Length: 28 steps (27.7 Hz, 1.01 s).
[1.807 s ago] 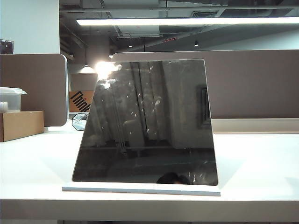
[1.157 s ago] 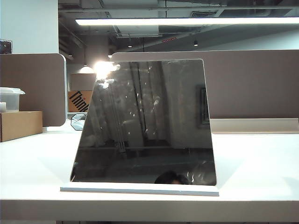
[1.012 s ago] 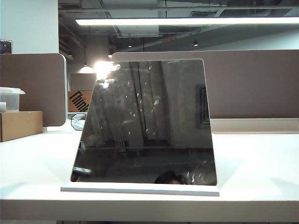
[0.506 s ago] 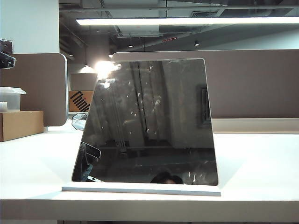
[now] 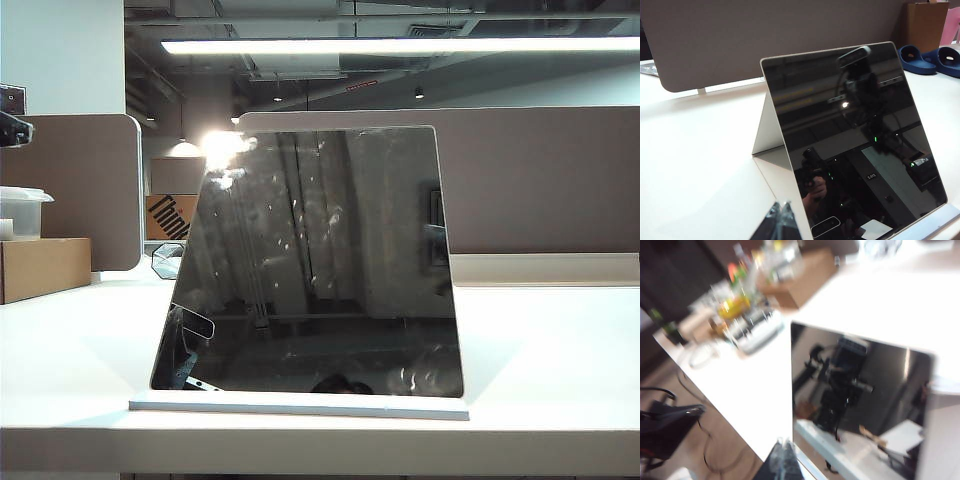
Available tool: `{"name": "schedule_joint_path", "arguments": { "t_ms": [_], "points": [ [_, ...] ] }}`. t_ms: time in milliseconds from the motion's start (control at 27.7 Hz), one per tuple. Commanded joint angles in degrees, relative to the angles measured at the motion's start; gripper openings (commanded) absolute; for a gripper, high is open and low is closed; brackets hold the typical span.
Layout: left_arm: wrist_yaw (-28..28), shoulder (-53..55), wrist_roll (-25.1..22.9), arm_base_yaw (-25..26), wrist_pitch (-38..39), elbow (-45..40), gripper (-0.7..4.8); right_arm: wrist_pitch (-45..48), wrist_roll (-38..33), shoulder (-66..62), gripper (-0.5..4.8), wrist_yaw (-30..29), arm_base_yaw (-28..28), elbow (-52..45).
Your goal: Push the center of the mirror on the table forward to move it for a short distance.
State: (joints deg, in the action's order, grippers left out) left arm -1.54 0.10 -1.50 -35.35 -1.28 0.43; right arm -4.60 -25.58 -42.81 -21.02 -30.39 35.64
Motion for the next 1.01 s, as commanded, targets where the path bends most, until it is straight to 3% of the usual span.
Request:
{"name": "schedule_joint_path", "arguments": {
  "t_ms": [36, 145, 253, 542, 1012],
  "points": [
    [0.28, 0.07, -0.02, -0.04, -0.50, -0.04, -0.05, 3.32, 1.90, -9.42, -0.05, 10.40, -8.07, 3.28],
    [0.26, 0.07, -0.02, -0.04, -0.50, -0.04, -0.05, 3.48, 1.73, -18.01, -0.05, 22.84, -14.47, 6.01],
    [0.33, 0.07, -0.02, -0.04, -0.50, -0.04, -0.05, 3.23, 0.81, -25.66, -0.05, 29.48, -18.51, 8.41],
    [0.28, 0.07, -0.02, -0.04, -0.48, -0.04, -0.05, 3.61, -3.02, -38.77, -0.05, 32.61, -21.16, 13.49],
    [0.28, 0.07, -0.02, -0.04, -0.50, -0.04, -0.05, 2.75, -3.15, -40.63, -0.05, 35.65, -20.70, 13.88]
  ]
}}
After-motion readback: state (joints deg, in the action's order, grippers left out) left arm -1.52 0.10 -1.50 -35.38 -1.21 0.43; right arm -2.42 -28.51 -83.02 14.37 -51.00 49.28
